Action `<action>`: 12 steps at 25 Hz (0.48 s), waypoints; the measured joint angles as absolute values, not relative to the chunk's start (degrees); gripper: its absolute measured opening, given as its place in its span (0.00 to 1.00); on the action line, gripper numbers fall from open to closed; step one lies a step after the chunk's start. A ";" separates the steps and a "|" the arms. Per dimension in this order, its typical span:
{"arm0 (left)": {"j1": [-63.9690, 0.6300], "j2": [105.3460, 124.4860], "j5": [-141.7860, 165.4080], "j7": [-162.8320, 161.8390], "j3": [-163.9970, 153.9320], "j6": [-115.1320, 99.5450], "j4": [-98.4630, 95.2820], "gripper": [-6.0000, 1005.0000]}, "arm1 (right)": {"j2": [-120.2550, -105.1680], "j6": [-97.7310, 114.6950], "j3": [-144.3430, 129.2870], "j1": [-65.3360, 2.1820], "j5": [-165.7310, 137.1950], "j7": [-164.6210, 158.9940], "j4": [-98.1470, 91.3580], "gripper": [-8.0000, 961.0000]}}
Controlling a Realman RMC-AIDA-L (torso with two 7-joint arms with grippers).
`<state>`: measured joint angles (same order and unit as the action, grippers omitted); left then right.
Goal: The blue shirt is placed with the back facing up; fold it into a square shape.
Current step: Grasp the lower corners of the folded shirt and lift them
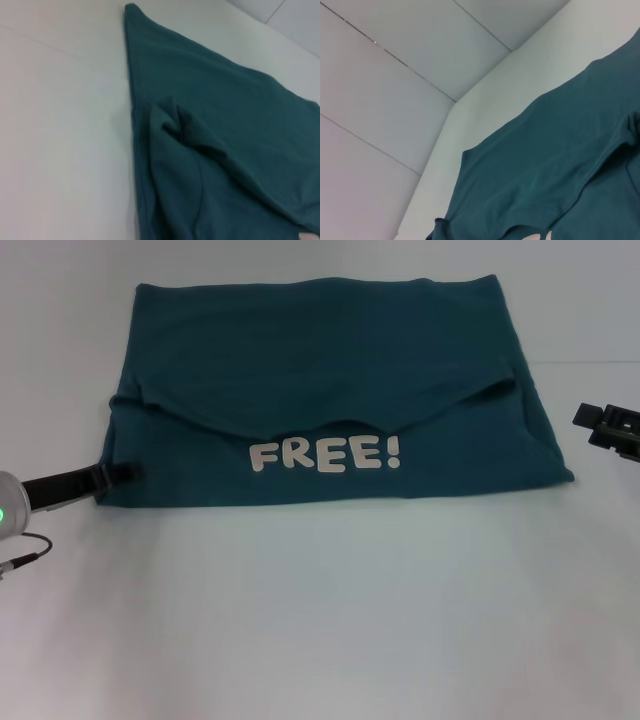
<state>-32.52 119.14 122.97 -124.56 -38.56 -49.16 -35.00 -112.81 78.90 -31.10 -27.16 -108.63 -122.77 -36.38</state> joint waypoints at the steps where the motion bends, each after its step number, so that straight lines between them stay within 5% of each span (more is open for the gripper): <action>1: -32.60 119.12 123.56 -124.80 -38.75 -49.11 -35.01 0.59 | -112.78 78.95 -31.06 -27.16 -108.63 -122.78 -36.38 0.71; 12: -32.77 119.61 125.87 -125.66 -38.74 -48.68 -36.13 0.23 | -112.67 79.02 -31.02 -27.16 -108.63 -122.95 -36.38 0.71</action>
<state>-32.77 119.61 125.87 -125.66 -38.74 -48.68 -36.13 -112.67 79.02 -31.03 -27.16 -108.63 -122.95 -36.38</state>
